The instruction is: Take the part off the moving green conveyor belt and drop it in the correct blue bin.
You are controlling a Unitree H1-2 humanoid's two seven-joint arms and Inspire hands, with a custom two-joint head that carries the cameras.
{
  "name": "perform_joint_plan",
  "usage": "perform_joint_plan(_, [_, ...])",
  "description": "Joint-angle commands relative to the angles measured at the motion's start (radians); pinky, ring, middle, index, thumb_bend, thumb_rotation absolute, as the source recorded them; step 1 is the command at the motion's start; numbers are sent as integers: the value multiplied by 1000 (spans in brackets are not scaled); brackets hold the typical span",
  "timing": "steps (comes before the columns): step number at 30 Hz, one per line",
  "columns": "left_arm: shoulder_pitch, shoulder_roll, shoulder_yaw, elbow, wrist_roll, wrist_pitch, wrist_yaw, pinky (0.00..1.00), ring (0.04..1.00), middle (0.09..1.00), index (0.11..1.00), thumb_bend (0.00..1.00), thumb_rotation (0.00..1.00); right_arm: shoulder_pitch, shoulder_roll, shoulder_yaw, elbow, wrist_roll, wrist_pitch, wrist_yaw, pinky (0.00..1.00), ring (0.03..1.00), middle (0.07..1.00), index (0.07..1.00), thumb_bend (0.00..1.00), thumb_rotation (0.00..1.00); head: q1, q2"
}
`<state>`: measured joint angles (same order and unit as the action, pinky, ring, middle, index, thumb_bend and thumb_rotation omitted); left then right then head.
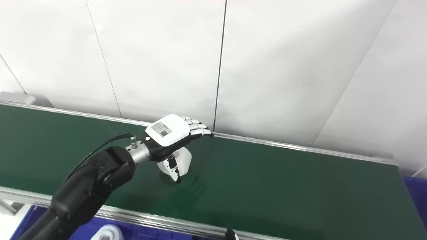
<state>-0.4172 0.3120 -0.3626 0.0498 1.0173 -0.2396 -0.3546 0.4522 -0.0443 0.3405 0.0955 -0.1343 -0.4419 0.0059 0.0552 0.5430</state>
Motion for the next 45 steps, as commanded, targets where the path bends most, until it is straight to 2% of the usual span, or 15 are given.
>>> perform_joint_plan(1, [-67,10,-8,11,11,20,10,860,889,892,861,1000,140,3,9,5,-23,6,-25,11,1000,944,960,971,902,996,0,1])
perform_joint_plan(13, [-85,-21,-61,153,-48,113,-32,820,849,865,863,1000,141,11,17,3,-36,10,-18,24,986,935,956,975,910,982,-7,12])
perform_joint_plan(19, [-63,-61,-71,242,-58,122,73,780,818,831,834,993,111,13,23,3,-40,16,-18,28,975,924,946,970,910,970,-20,19])
perform_joint_plan(21, [-54,-82,-67,271,-80,129,97,711,795,819,819,963,102,16,26,2,-45,13,-14,29,982,928,946,972,911,975,-23,22])
perform_joint_plan(24, [-45,-101,-72,299,-114,128,122,571,701,778,774,910,92,19,29,2,-49,15,-15,30,977,924,947,974,900,971,-25,25])
perform_joint_plan(27, [-40,-116,-80,353,-151,60,217,526,634,711,706,886,52,21,31,3,-50,15,-18,30,969,916,944,974,897,969,-27,26])
perform_joint_plan(28, [-40,-119,-84,370,-158,36,251,496,585,648,642,840,21,21,32,3,-50,14,-18,29,966,916,942,972,894,969,-27,26])
perform_joint_plan(29, [-39,-122,-86,383,-167,17,278,486,569,627,620,824,10,21,33,3,-50,13,-18,29,965,916,942,972,892,969,-28,26])
perform_joint_plan(30, [-38,-127,-87,392,-175,7,299,464,543,601,558,675,30,23,34,3,-54,12,-16,29,963,914,941,971,891,969,-29,26])
perform_joint_plan(31, [-37,-133,-86,397,-186,2,315,378,456,509,525,571,9,24,35,3,-57,13,-14,30,961,915,942,971,890,968,-29,27])
perform_joint_plan(34, [-35,-146,-87,403,-208,-12,355,266,343,435,519,524,1,27,38,3,-64,16,-9,32,960,916,941,972,892,966,-30,30])
perform_joint_plan(35, [-35,-149,-88,404,-213,-15,362,240,315,423,519,520,0,29,39,3,-67,18,-5,33,960,916,941,971,894,965,-30,30])
perform_joint_plan(38, [-37,-151,-95,398,-219,-17,369,259,335,429,517,518,0,32,39,4,-72,21,3,36,966,919,943,974,896,966,-33,31])
perform_joint_plan(44, [-44,-141,-111,369,-204,-5,359,217,291,408,517,516,0,34,39,5,-76,24,8,40,963,914,944,978,887,963,-33,32])
perform_joint_plan(45, [-45,-137,-112,360,-203,-1,351,209,282,448,500,520,0,34,40,5,-76,24,8,40,959,914,943,977,889,962,-33,32])
